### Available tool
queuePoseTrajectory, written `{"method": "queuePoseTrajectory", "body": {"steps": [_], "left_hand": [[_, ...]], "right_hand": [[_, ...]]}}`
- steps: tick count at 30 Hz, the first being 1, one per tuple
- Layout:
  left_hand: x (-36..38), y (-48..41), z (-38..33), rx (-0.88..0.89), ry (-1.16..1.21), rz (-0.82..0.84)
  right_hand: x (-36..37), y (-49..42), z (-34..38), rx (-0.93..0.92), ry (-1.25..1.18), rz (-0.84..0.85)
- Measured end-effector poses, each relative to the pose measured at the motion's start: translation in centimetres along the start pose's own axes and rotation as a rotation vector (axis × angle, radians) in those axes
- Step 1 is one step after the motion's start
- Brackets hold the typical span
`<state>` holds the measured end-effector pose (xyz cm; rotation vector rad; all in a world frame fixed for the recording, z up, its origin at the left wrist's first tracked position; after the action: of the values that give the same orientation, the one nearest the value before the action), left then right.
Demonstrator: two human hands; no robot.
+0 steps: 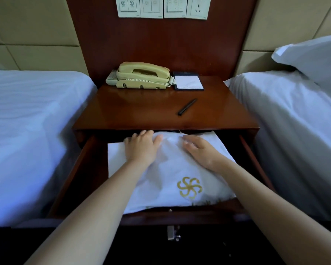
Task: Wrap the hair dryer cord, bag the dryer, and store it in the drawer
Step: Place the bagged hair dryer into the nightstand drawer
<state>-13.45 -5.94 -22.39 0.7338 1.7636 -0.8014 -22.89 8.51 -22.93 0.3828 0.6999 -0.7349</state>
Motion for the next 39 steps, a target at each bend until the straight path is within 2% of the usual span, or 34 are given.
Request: {"method": "queuePoseTrajectory", "body": {"steps": [2,4,6,9,11,14,17,24,31,39], "left_hand": [[-0.8,1.1,-1.1,0.061,-0.095,-0.077],[-0.9,2.6,-2.1,0.160,-0.088,-0.054],[-0.8,4.3,-2.7,0.260,-0.013,0.080],[-0.5,8.1,-3.3,0.392,0.137,0.386],[-0.4,10.5,-3.1,0.442,0.097,0.505],[0.3,12.5,-2.6,0.480,-0.039,0.578],[1.3,12.5,-2.4,0.488,-0.102,0.587],[2.3,8.6,-1.5,0.523,-0.255,0.489],[3.0,6.4,-0.3,0.394,-0.256,0.535],[3.3,4.0,0.0,0.382,-0.170,0.527]], "right_hand": [[-0.5,2.4,0.7,-0.062,-0.012,0.033],[-0.1,4.5,1.6,-0.110,-0.020,0.133],[0.8,6.2,2.1,-0.146,0.061,0.232],[2.1,7.7,1.9,-0.162,0.228,0.333],[2.7,8.4,1.1,-0.126,0.262,0.384],[3.2,9.0,0.3,-0.083,0.269,0.415],[3.8,8.5,-0.2,-0.080,0.372,0.357],[3.6,5.9,0.8,-0.051,0.516,0.164],[3.1,3.5,0.2,0.021,0.532,0.162],[3.2,1.5,0.1,0.068,0.586,0.148]]}}
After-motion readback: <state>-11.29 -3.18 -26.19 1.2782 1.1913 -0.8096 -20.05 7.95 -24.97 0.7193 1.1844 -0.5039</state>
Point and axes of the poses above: each hand's wrist, its own y-axis away from the middle knuckle, its own x-axis out of the palm, z = x × y, the point moved 8 cm from there along -y, towards the middle knuckle, and after that the axes turned 5 degrees about x, right-handed, at the moved point
